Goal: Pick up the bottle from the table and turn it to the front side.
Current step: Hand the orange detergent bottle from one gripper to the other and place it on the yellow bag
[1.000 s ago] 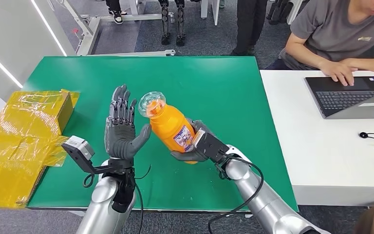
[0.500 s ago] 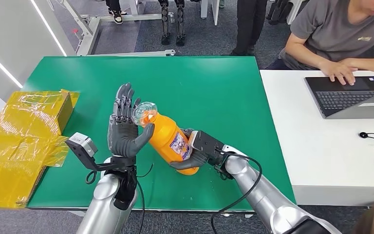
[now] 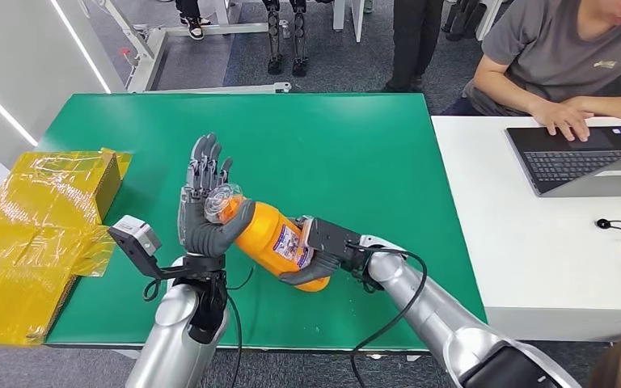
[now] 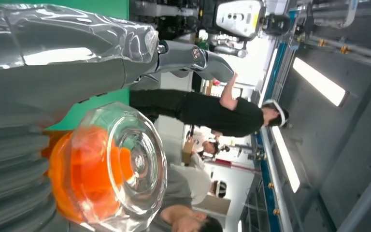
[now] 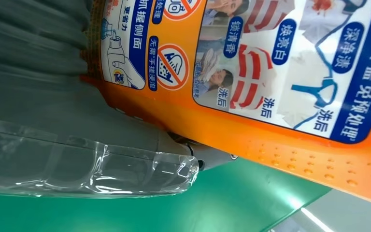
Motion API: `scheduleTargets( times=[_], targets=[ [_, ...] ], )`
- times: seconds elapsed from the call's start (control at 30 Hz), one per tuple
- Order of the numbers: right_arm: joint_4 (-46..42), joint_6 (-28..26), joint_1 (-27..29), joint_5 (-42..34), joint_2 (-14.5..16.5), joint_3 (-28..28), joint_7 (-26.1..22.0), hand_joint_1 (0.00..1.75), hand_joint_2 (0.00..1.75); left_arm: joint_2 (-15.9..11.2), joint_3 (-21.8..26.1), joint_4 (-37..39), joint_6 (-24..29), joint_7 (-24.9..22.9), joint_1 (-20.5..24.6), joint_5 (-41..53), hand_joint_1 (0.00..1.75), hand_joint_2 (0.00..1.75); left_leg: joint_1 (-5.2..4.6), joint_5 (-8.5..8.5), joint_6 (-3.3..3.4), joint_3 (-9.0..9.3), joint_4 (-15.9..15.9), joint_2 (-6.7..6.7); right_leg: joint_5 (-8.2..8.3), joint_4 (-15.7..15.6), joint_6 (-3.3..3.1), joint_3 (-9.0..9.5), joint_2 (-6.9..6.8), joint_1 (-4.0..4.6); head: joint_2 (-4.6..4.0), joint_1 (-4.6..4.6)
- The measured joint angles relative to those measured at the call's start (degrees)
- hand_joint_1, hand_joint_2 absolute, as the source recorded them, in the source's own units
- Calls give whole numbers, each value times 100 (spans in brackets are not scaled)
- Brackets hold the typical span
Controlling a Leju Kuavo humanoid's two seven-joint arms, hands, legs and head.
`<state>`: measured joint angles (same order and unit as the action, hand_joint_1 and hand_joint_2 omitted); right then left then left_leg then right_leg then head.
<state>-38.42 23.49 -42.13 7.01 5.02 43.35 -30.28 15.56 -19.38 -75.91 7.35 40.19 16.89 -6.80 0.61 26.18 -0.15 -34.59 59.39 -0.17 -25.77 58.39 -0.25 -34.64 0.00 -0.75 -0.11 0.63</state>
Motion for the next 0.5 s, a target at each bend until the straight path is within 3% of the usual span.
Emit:
scheduleTargets(
  times=[0.5],
  targets=[
    [185, -105, -570, 272, 133, 408, 137, 175, 175, -7, 113, -1, 99, 4, -76, 63, 0, 175, 0, 0, 0, -1, 0, -1, 0, 0, 0, 0, -2, 0, 0, -1]
  ],
)
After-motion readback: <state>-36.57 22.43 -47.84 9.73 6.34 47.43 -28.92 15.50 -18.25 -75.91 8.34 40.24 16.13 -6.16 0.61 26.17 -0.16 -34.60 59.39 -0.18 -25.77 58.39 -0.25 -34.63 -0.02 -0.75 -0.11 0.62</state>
